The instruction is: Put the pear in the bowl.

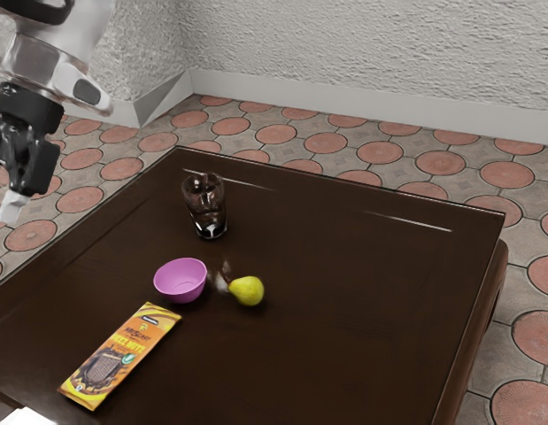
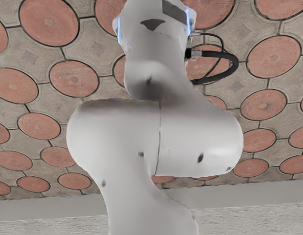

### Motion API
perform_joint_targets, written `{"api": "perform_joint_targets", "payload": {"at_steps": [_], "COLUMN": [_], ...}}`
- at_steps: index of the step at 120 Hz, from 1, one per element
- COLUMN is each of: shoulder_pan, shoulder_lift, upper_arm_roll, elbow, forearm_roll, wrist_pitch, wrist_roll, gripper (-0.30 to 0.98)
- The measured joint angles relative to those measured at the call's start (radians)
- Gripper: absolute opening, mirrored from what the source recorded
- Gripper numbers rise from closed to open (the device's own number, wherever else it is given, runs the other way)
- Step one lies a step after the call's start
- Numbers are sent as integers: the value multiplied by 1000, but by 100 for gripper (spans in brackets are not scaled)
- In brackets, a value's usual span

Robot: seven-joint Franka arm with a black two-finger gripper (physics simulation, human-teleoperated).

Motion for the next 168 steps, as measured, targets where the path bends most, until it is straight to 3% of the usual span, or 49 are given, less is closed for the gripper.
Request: {"api": "perform_joint_targets", "payload": {"at_steps": [15,25,37,55,73,97,124,168], "shoulder_pan": [-16,-23,-63,-28,-22,-19,-18,-20], "shoulder_lift": [7,132,274,452,562,647,713,721], "upper_arm_roll": [-37,-73,-47,9,23,67,78,97], "elbow": [-83,28,-33,-123,-175,-160,-151,-160], "forearm_roll": [27,41,50,-36,-85,-134,-182,-223], "wrist_pitch": [362,500,744,1069,1293,1467,1568,1621], "wrist_roll": [6,98,290,580,808,1052,1280,1469], "gripper": [69,69,69,69,69,69,69,69]}}
